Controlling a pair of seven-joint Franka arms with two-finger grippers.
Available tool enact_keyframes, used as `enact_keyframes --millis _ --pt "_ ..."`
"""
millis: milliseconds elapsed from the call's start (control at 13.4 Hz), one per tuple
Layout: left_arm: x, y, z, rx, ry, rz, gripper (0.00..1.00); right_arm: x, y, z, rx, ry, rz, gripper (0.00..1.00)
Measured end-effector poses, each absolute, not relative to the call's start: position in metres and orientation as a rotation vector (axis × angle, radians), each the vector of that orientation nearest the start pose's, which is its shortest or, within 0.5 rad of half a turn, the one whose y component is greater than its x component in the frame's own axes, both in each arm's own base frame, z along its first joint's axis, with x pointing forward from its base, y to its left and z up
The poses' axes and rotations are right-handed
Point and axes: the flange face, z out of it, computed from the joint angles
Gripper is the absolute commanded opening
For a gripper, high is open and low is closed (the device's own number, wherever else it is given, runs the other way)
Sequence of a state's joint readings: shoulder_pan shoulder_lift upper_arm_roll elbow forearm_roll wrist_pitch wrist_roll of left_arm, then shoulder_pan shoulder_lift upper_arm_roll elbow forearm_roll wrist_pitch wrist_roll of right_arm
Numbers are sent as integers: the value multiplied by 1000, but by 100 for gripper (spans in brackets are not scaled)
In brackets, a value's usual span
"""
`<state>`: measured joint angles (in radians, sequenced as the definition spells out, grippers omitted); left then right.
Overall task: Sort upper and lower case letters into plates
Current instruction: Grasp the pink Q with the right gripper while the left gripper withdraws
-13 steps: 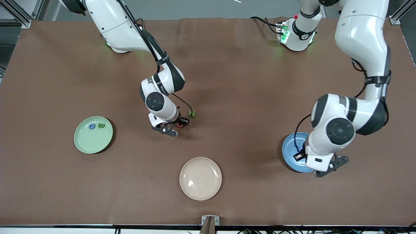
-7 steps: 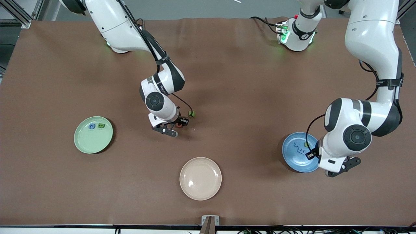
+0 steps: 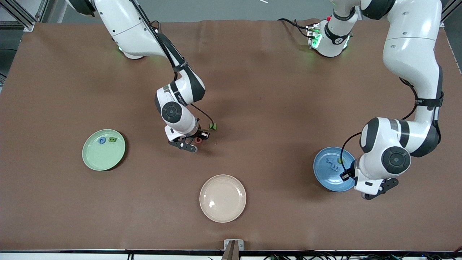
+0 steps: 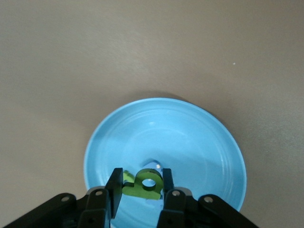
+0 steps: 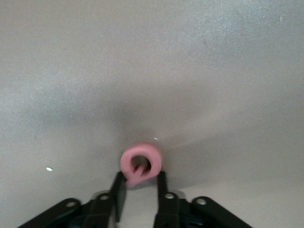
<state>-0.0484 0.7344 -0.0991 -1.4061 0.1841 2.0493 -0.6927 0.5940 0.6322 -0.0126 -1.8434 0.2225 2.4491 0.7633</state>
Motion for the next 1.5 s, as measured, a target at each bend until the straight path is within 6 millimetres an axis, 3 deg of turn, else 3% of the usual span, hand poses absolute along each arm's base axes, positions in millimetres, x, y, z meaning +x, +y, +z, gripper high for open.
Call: enact_keyframes --millis 75,150,374,449,674,824,1198,1348,1498 --pt "715 -85 253 -2947 -719 74 71 535 352 179 -3003 535 157 20" --pt "714 -88 245 -2954 -723 88 97 535 352 179 -3003 536 157 20" --pt "712 -94 235 -2964 -782 124 100 535 351 179 -3004 539 159 21" --pt "712 -96 236 -2964 -815 128 100 535 351 179 -3004 539 159 27" --pt "713 -97 247 -2956 -862 117 100 536 351 179 -3001 539 149 62" --pt "711 -100 265 -2956 -856 122 100 538 349 178 -3001 545 142 72" --pt "702 -123 334 -2975 -804 96 100 545 337 175 -3006 571 128 70" --pt "702 -118 361 -2995 -760 53 100 548 333 175 -3013 571 118 58" --pt "704 -103 382 -2999 -735 33 100 549 332 176 -3016 570 114 54"
